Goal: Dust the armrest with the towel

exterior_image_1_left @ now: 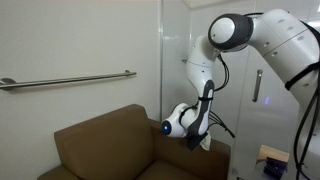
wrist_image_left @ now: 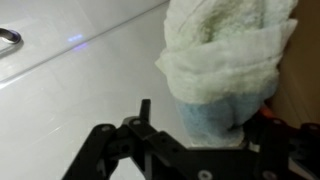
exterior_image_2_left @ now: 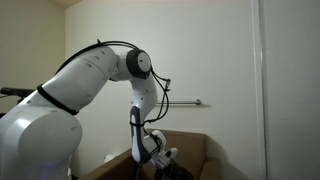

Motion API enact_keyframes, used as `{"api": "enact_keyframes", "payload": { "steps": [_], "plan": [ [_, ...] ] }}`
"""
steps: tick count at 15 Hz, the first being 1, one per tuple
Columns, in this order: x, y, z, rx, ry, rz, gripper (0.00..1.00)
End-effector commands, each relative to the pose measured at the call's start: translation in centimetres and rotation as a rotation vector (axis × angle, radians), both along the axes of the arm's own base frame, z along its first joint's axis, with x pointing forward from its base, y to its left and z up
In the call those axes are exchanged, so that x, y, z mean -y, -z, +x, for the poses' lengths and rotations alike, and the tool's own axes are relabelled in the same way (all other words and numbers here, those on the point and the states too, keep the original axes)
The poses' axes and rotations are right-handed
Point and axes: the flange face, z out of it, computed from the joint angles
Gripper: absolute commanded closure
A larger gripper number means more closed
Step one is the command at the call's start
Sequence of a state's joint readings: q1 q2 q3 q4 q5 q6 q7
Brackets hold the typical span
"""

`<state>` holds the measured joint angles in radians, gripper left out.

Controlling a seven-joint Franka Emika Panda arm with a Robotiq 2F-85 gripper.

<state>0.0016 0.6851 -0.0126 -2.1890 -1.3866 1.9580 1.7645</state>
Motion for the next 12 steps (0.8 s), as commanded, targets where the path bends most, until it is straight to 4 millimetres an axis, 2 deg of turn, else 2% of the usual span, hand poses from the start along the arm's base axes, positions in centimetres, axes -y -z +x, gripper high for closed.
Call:
{"api": "enact_keyframes", "payload": {
  "steps": [1,7,9,12],
  "plan": [
    [-1.6,-0.2,0.3,-0.031,-0.092,0.089,0.00],
    [-4.7,-1.9,2.1,0.086,-0.306,0.334,0.00],
    [-5.5,-3.3,2.7,0.145,-0.389,0.370,0.00],
    [-5.7,-5.3,3.0,0.173,-0.415,0.361,0.00]
  ]
}}
